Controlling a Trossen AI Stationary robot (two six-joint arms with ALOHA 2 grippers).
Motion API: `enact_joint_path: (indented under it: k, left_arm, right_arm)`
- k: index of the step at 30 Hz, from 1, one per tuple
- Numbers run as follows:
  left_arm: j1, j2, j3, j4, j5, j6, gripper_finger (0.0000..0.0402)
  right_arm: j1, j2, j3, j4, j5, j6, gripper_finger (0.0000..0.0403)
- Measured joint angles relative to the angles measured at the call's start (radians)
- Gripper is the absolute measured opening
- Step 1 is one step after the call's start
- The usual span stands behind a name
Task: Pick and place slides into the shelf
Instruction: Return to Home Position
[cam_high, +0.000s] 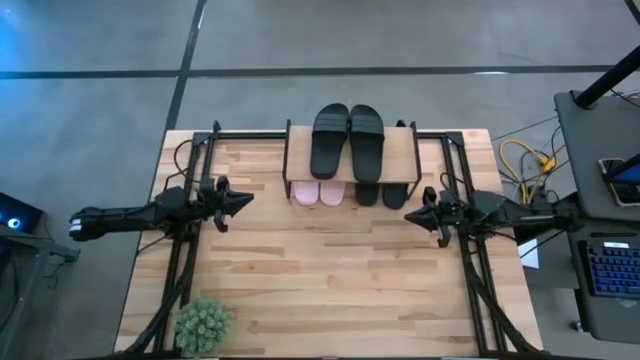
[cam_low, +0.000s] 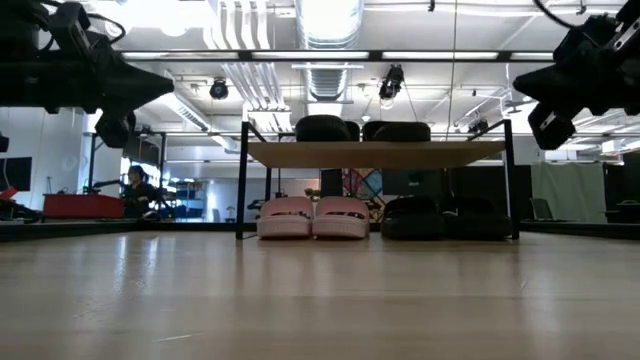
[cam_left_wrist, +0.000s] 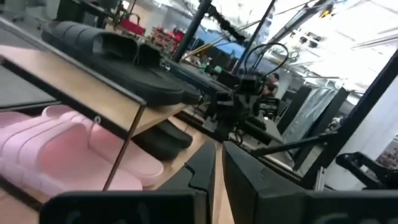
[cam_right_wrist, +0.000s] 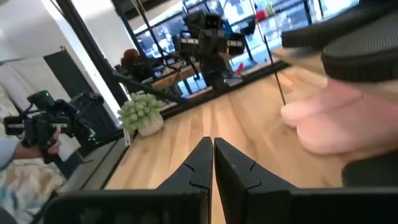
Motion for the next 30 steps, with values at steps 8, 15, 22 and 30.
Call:
enact_joint_path:
  k: [8, 15, 22, 30]
  left_arm:
    - [0.001, -0.001, 0.000, -0.032, -0.048, 0.035, 0.0015]
    - [0.001, 0.000, -0.001, -0.028, -0.054, 0.058, 0.0015]
    - [0.001, 0.019, -0.001, -0.134, 0.084, 0.086, 0.0015]
    - [0.001, 0.081, 0.003, -0.125, 0.084, 0.086, 0.0015]
  right_arm:
    - [-0.021, 0.019, -0.002, 0.010, 0.039, -0.034, 0.0009]
    - [-0.035, 0.020, -0.002, 0.012, 0.056, 0.056, 0.0009]
    - [-0.035, 0.049, -0.002, 0.011, 0.056, 0.079, 0.0009]
    - [-0.035, 0.075, -0.002, 0.011, 0.056, 0.079, 0.0009]
